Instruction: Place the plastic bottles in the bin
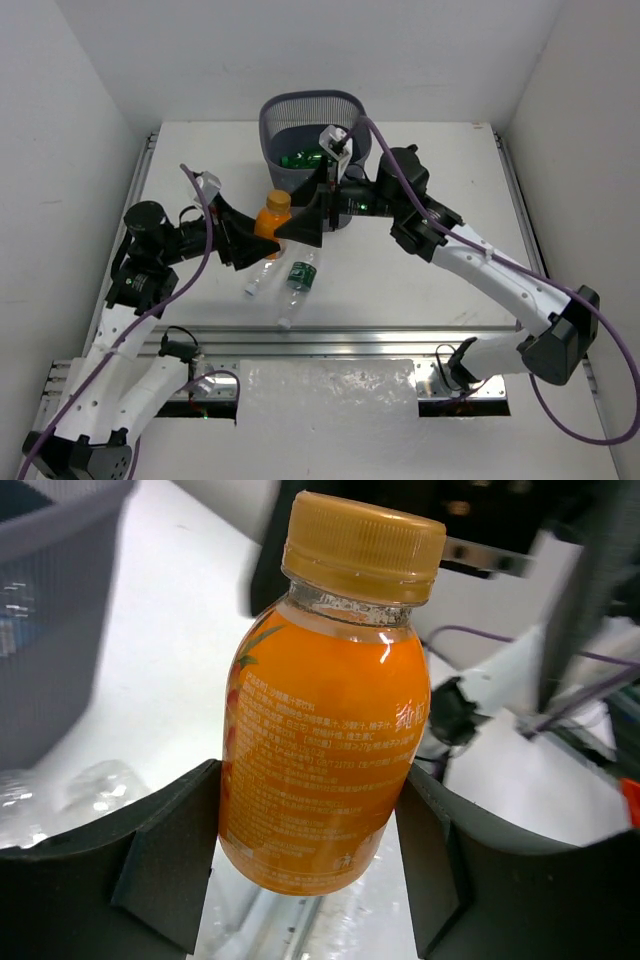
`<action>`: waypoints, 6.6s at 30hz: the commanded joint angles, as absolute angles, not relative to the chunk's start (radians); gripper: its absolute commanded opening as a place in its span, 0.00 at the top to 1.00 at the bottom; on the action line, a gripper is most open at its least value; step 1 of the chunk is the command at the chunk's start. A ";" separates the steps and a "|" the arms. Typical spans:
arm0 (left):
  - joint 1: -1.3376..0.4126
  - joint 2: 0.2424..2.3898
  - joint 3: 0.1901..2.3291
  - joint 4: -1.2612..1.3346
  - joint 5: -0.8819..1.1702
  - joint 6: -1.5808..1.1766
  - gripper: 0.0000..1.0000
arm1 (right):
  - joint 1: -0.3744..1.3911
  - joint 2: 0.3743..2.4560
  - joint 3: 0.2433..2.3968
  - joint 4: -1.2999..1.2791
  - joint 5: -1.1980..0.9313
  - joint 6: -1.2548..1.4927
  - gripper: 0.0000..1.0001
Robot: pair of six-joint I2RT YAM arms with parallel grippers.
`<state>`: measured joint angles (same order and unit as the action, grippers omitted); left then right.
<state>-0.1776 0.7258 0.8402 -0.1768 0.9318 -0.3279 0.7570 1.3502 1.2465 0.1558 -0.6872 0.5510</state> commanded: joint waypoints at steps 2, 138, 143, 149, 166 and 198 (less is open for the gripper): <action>-0.184 0.699 0.853 0.032 1.092 -0.423 1.00 | 0.782 1.396 1.324 0.198 -0.666 0.555 0.01; -0.819 0.819 0.564 0.284 0.474 -0.477 1.00 | 0.583 1.005 0.695 0.462 -0.782 0.736 0.01; -0.819 0.845 0.598 0.279 0.479 -0.466 1.00 | 0.584 1.012 0.716 0.494 -0.779 0.732 0.20; -0.819 0.844 0.705 0.008 0.189 -0.433 0.00 | 0.583 0.999 0.874 0.287 -0.564 0.597 1.00; -0.819 0.614 0.805 -0.588 -0.595 -0.353 0.00 | 0.523 1.805 2.161 -0.449 0.017 0.133 0.22; -0.430 0.571 0.747 -0.512 -0.672 -0.391 0.00 | 0.520 0.549 0.735 -0.725 0.350 0.379 0.01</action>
<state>-0.4370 0.6117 0.7620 -0.5823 -0.7006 -0.4011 0.5190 0.5789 0.7284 -0.7136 0.2947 0.3344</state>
